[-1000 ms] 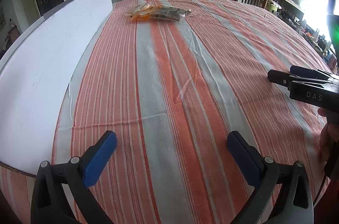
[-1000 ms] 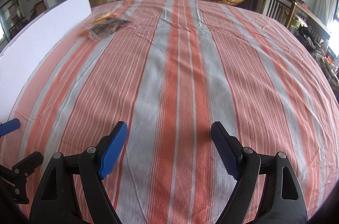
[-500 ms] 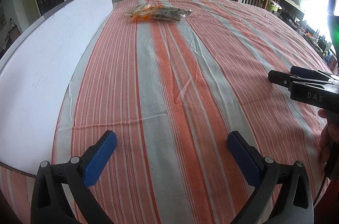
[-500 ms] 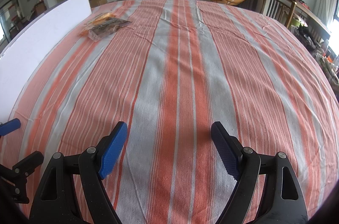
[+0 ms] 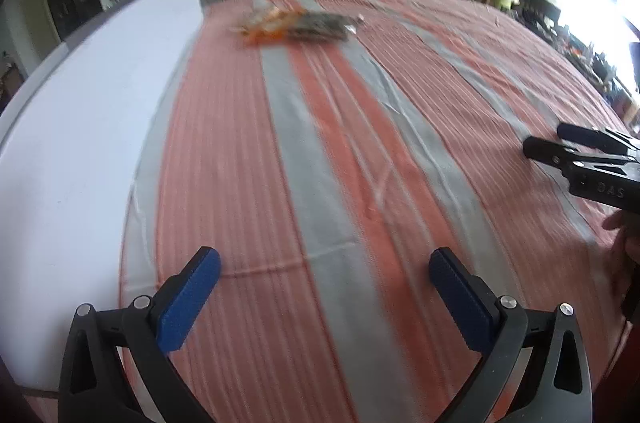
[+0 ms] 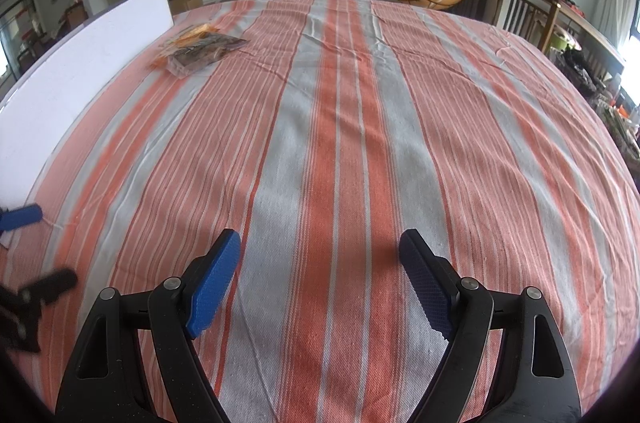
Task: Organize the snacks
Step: 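Withdraw both open grippers from the box back over the table, then reach the right gripper to the orange-top walnut bag and close on it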
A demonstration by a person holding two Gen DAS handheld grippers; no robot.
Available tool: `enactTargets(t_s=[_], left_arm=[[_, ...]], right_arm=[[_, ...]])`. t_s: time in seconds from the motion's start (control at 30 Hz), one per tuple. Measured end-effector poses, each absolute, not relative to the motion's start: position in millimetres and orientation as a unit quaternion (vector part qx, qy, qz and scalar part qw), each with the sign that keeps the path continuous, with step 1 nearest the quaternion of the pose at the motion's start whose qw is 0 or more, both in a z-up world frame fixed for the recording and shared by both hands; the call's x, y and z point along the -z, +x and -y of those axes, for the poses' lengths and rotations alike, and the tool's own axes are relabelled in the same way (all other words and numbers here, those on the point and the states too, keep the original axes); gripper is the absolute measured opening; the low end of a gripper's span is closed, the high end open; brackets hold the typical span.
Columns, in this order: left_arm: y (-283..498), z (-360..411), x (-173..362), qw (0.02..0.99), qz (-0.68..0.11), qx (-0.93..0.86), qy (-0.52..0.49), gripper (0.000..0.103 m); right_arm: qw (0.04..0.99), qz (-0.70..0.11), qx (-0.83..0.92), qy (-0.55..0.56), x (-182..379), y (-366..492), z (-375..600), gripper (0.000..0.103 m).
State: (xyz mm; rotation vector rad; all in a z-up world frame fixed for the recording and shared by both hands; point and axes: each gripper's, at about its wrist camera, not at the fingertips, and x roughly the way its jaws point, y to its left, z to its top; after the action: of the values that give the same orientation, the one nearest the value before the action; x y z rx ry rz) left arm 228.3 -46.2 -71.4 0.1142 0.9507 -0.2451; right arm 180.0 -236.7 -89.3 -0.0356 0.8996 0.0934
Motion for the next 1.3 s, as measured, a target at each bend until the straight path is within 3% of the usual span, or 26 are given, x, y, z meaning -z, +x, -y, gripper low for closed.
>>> enactTargets(t_s=[0.33,0.47,0.73,0.87,1.03,1.3], left_arm=[[226.6,43.5,71.8,0.883,-0.452,0.112,0.050,0.103],[226.1,44.0,71.8,0.883,-0.452,0.112,0.050,0.103],[227.7,39.6,70.0,0.885,-0.448,0.123,0.031,0.103],[228.4,41.2,70.8,0.885,-0.448,0.122,0.033,0.103],[229.2,42.3,71.4,0.885,-0.449,0.120,0.035,0.103],[231.3,43.5,72.4,0.884,-0.451,0.114,0.045,0.103]], right_arm=[[0.875,-0.457,-0.151,-0.054,72.1,219.5,219.0,0.084],[0.860,-0.444,-0.216,-0.130,38.2,283.3,174.1,0.084],[0.789,-0.480,-0.278,-0.262,53.5,380.1,89.5,0.084],[0.780,-0.502,-0.285,-0.244,70.2,413.6,77.9,0.085],[0.805,-0.511,-0.265,-0.145,72.5,437.3,90.3,0.083],[0.824,-0.509,-0.209,-0.131,74.8,399.9,94.9,0.079]])
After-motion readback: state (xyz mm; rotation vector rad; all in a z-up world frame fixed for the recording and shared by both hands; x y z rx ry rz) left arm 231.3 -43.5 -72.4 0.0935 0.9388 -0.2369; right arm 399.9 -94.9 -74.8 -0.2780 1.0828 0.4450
